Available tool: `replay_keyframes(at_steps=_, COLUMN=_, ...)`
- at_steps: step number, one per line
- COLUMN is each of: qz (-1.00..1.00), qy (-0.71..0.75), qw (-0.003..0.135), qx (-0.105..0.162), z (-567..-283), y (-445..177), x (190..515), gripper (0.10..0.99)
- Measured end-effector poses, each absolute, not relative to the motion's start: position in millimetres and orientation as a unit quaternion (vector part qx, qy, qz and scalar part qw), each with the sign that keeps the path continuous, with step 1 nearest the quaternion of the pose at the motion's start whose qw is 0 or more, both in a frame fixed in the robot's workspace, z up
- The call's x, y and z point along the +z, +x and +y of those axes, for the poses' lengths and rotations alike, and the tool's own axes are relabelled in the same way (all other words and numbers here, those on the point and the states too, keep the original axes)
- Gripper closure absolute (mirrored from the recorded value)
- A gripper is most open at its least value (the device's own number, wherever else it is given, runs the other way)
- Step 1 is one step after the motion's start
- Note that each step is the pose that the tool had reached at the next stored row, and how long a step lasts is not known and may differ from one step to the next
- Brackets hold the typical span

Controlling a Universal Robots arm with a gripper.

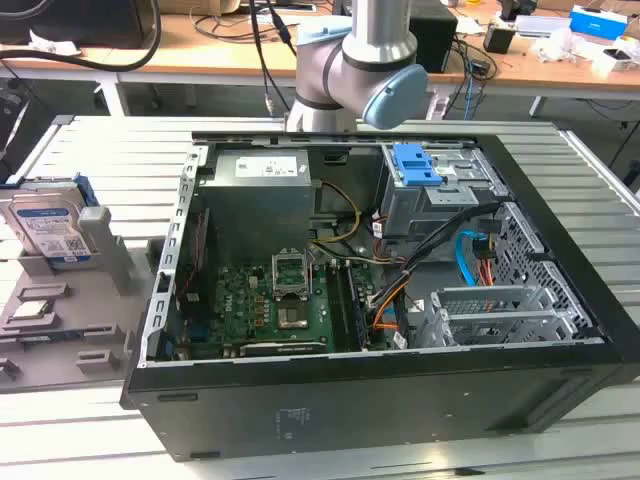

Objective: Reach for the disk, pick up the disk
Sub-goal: 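Pick up the disk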

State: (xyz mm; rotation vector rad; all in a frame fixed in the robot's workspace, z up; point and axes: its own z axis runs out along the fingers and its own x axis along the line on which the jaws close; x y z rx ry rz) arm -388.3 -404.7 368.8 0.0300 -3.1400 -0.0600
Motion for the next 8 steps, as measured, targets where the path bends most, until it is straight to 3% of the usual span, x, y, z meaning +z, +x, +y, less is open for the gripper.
replay_keyframes(at_steps=8, qz=-0.998, qy=0.066, qw=0.002, qx=-0.019, z=-404.7, y=-388.3, x=368.8, gripper=0.980)
